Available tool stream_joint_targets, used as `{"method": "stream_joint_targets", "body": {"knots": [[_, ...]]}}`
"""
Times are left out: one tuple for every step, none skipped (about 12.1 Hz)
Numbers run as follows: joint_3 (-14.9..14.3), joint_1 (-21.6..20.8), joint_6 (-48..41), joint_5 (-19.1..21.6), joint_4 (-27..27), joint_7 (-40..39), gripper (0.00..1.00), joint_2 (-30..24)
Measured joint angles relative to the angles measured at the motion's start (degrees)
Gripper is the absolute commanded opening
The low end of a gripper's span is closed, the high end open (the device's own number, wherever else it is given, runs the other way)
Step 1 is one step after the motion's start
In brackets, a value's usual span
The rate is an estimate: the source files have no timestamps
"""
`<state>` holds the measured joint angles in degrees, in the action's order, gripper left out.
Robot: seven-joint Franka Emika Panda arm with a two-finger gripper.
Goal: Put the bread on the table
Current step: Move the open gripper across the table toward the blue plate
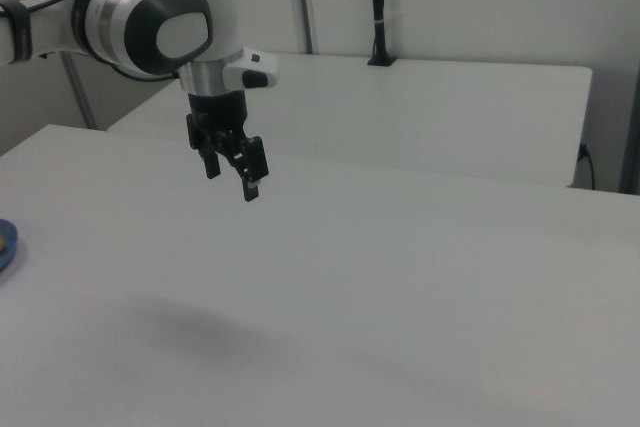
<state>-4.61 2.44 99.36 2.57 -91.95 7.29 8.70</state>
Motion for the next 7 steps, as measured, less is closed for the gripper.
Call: {"method": "stream_joint_targets", "body": {"knots": [[0.16,-0.36,0.00,0.00,-0.02,0.11,1.00,0.01],[0.26,-0.65,0.00,0.00,-0.01,0.18,1.00,0.01],[0.31,-0.93,0.00,0.04,-0.01,0.18,1.00,0.01],[0.37,-1.77,0.00,0.19,-0.01,0.18,1.00,0.00],[0.44,-3.63,0.00,0.22,0.02,0.22,1.00,0.01],[0.54,-5.78,0.00,0.23,0.06,0.43,1.00,0.00],[0.67,-8.39,0.00,0.28,0.14,0.73,1.00,0.00]]}}
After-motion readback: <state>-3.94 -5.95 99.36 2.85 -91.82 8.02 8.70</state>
